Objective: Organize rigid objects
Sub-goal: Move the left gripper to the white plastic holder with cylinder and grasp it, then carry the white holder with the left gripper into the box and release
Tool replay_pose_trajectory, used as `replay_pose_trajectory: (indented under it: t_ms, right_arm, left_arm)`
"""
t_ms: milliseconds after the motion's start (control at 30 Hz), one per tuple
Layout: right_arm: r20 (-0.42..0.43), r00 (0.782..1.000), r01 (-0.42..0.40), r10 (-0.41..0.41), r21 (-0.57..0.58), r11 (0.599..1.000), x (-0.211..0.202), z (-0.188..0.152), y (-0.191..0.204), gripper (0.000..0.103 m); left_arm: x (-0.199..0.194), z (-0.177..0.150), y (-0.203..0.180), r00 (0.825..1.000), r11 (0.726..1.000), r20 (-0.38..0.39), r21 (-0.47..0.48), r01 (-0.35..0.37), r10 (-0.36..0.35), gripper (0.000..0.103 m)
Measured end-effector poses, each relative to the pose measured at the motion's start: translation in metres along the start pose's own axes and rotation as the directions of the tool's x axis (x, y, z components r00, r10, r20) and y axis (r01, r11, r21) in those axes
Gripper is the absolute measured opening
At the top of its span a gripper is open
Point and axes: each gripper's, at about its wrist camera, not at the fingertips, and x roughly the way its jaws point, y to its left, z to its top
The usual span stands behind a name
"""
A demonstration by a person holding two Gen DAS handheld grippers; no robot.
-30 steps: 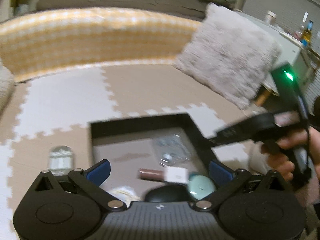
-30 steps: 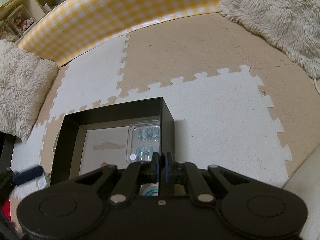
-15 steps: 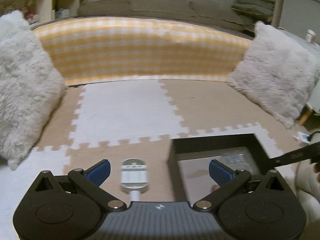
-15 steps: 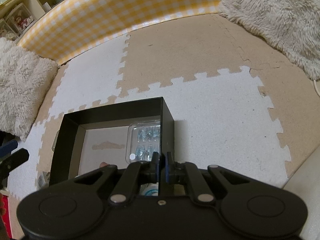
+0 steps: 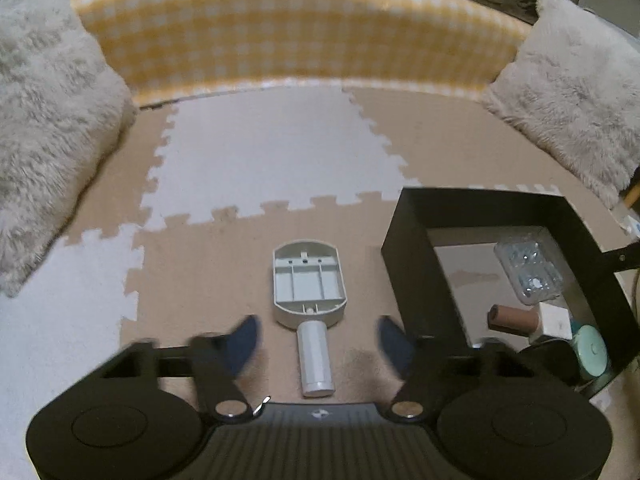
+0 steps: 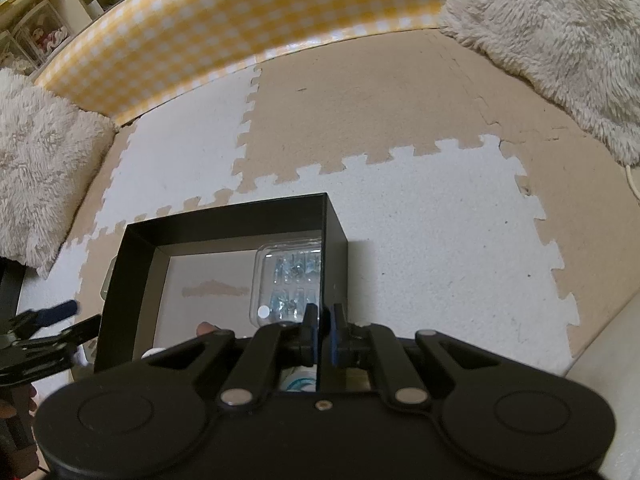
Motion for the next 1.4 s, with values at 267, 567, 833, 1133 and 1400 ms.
replay_pose_trajectory:
  t_ms: [267, 567, 833, 1133, 1400]
  right_arm:
    - [-0.001, 1.0, 0.005, -0.005, -0.007, 1.0, 0.0, -0.001, 0.002, 0.007]
    - [-0.002, 1.0, 0.009, -0.009, -0.01, 1.0, 0.0, -0.001, 0.003, 0.006]
    - [-0.001, 1.0, 0.009, -0.009, -0.01, 1.0, 0.0, -0.001, 0.003, 0.007]
    - [-0.002, 1.0, 0.009, -0.009, -0.009, 1.0, 0.0, -0.001, 0.004, 0.006]
    - [-0.002, 1.0, 0.008, -0.008, -0.008, 1.0, 0.0, -0.002, 0.004, 0.007]
  left_arm:
    - [0.025, -0.002, 0.002, 0.999, 1.0, -0.033, -0.013, 0.006, -0.006, 0.037]
    - [0.03, 0.0, 0.011, 1.0, 0.998, -0.01, -0.055, 0.029, -0.029, 0.02]
    - [0.017, -0.002, 0.028, 0.99, 0.955, 0.055, -0.261, 0.14, -0.13, 0.02]
    - [-0.025, 0.02, 0.014, 0.959, 0.931, 0.206, -0.27, 0.245, -0.193, 0.02]
    - [-0.048, 0.029, -0.009, 0.936, 0.938, 0.248, -0.177, 0.298, -0.251, 0.02]
